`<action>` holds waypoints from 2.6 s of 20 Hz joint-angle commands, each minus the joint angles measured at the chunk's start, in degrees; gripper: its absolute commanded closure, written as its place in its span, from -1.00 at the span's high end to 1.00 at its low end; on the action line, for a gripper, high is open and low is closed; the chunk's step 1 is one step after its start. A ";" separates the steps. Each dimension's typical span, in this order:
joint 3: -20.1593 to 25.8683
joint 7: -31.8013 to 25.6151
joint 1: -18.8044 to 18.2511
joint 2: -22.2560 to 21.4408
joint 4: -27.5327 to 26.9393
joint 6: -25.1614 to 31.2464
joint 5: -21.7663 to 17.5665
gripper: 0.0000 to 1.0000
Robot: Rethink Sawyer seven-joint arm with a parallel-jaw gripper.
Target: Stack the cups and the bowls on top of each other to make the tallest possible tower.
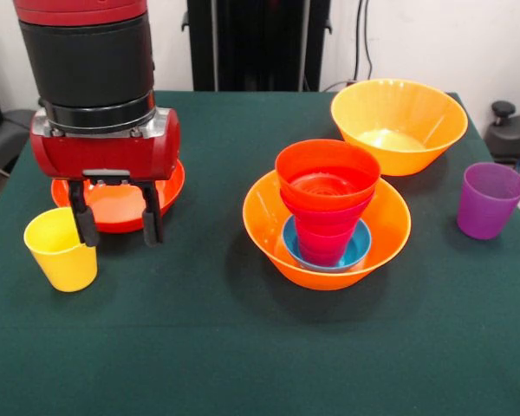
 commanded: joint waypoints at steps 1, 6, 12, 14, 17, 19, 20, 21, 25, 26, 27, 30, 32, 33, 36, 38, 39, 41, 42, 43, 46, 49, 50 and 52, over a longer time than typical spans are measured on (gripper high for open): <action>-2.62 -4.95 2.57 1.27 7.03 2.18 -3.47 1.00; -4.10 -4.11 2.99 0.60 8.34 0.10 -4.91 1.00; -6.28 -2.84 4.27 -0.04 8.44 0.42 -6.08 1.00; -6.78 -2.35 4.32 -0.37 8.90 -0.30 -6.30 1.00; -7.48 -1.89 4.41 -0.79 9.41 -1.39 -6.32 1.00; -7.87 -1.75 4.44 -1.00 9.79 -1.53 -5.92 1.00; -8.08 -1.46 4.47 -1.08 9.93 -1.55 -5.70 1.00; -8.21 -1.38 4.51 -1.07 9.95 -1.67 -5.54 1.00; -8.29 -1.69 4.44 -0.96 9.64 -1.41 -5.03 1.00; -8.35 -1.71 4.46 -0.96 9.61 -1.42 -4.95 1.00; -8.39 -1.80 4.49 -1.02 9.55 -1.32 -4.87 1.00; -8.14 -2.60 4.33 -1.25 9.74 -0.64 -4.15 1.00; -7.47 -3.15 3.86 -1.47 10.13 -0.52 -3.12 1.00; -7.07 -3.52 3.61 -1.59 10.24 -0.24 -2.54 1.00; -5.63 -4.31 2.81 -1.84 10.15 0.40 -0.76 1.00; -5.36 -4.81 2.87 -1.83 9.03 2.04 -0.07 1.00; -5.40 -4.97 2.98 -1.74 8.54 2.55 0.03 1.00; -5.50 -5.25 3.31 -1.18 6.66 3.77 0.11 1.00; -5.54 -5.47 3.48 -0.80 5.60 4.19 -0.03 1.00; -5.58 -5.69 3.64 -0.42 4.53 4.62 -0.17 1.00; -5.43 -6.35 3.78 0.84 1.87 5.21 -0.54 1.00; -5.06 -6.84 4.00 2.21 -0.76 6.11 -0.48 1.00; -5.06 -7.00 4.16 2.42 -1.43 6.63 -0.48 1.00; -5.06 -7.32 4.32 2.73 -2.27 7.08 -0.50 1.00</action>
